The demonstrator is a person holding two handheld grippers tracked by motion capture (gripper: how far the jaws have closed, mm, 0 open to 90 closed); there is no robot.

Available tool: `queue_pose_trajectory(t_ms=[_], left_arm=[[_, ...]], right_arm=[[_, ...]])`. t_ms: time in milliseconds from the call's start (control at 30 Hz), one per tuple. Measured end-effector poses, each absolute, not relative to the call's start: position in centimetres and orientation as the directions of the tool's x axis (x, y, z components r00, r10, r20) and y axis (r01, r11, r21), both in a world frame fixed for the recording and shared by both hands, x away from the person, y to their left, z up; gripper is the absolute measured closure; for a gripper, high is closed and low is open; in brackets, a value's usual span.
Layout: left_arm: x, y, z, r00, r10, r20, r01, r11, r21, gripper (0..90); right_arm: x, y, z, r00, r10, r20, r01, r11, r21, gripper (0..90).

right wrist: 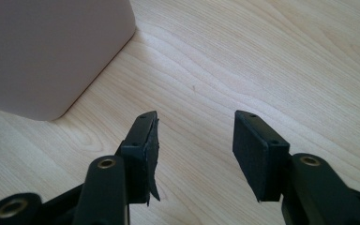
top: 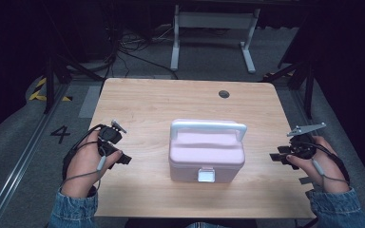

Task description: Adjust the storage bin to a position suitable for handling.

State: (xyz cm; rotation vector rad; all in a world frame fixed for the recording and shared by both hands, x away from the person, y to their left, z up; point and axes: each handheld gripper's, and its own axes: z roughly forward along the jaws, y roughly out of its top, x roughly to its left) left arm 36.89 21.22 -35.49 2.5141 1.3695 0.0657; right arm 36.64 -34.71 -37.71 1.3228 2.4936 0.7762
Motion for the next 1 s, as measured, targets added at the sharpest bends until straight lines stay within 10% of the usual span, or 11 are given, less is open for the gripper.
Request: queue_pose_trajectory(t_ms=[433,1000], left_arm=[[37.4,20.0,-34.3,0.641,0.766,-0.046,0.732,-0.592,0.337,24.9],[37.7,17.0,-31.7,0.748,0.655,-0.104,0.593,-0.590,0.548,31.8]], right_arm=[[36.0,-35.3,-37.7,-0.568,0.819,0.085,0.707,0.433,0.560,51.8],[35.1,-35.9,-38.7,-0.550,0.832,0.075,0.715,0.422,0.557,51.8]])
